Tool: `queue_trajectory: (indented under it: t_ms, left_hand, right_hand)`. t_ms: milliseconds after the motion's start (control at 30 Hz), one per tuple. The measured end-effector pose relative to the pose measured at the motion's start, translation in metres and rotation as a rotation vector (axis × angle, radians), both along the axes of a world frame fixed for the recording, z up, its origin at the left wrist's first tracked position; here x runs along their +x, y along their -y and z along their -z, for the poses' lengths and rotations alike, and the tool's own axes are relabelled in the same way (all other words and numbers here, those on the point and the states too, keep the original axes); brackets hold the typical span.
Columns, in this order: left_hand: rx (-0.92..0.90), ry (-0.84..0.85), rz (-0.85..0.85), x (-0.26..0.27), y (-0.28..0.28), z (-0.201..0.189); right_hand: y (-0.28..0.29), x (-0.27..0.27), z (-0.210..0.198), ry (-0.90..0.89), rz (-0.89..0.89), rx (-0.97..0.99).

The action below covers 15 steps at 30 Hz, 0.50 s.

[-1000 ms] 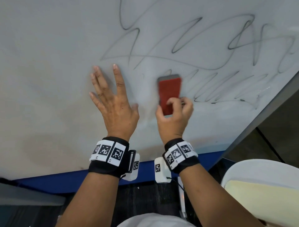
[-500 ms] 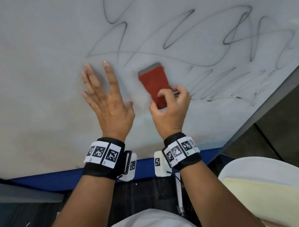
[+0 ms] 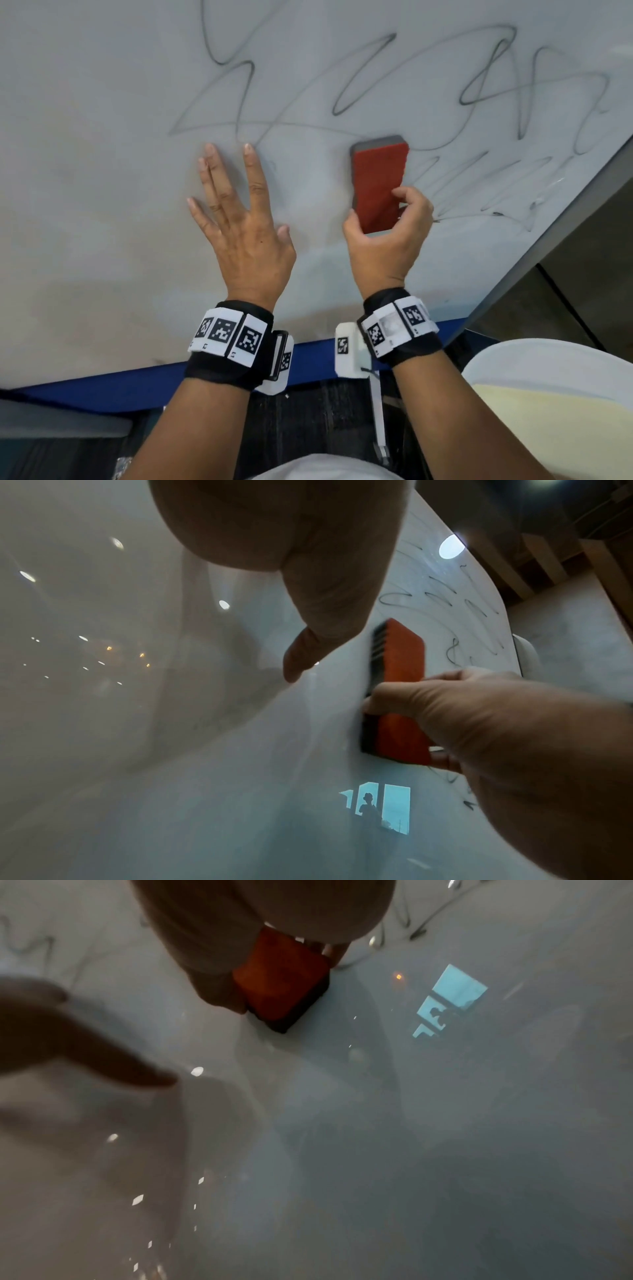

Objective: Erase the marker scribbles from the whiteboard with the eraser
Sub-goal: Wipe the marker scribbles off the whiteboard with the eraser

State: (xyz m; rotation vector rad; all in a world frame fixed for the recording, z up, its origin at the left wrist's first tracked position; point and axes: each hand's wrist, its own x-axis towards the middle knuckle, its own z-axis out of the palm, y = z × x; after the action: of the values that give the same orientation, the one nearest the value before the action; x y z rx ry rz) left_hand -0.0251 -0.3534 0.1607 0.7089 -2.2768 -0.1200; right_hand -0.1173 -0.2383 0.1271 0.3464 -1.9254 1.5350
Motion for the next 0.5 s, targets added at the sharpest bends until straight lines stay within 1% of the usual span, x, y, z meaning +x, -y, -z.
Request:
queue_trajectory:
  t_ms: [100,167,233,300,367,433,500]
  left_hand:
    - [0.011,-0.004,-0.007,-0.003,-0.004,0.000]
    - [0.004,0.004,0.000,-0.003,-0.004,0.000]
    - [-0.002,0.008,-0.003,-0.001,-0.002,0.001]
    - [-0.006,0.007,-0.012,-0.001,-0.002,0.001]
    - [-0.008,-0.001,-0.013,-0.002,-0.004,0.001]
    - [0.005,-0.013,-0.009,-0.003,-0.006,0.001]
    - [0.024,-0.024,-0.002,-0.004,-0.007,0.001]
  right_hand:
    - [0.012,0.017,0.013,-0.025,-0.115,0.129]
    - [0.007,0.014,0.018,-0.057,-0.134,0.191]
    - [-0.003,0.002,0.016,-0.068,-0.061,0.144]
    - [-0.008,-0.006,0.013,-0.043,0.008,0.066]
    - [-0.003,-0.002,0.014,-0.001,0.016,0.033]
    - [0.006,0.010,0.021,-0.002,-0.050,0.083]
    - [0.007,0.017,0.031,-0.048,-0.137,0.206]
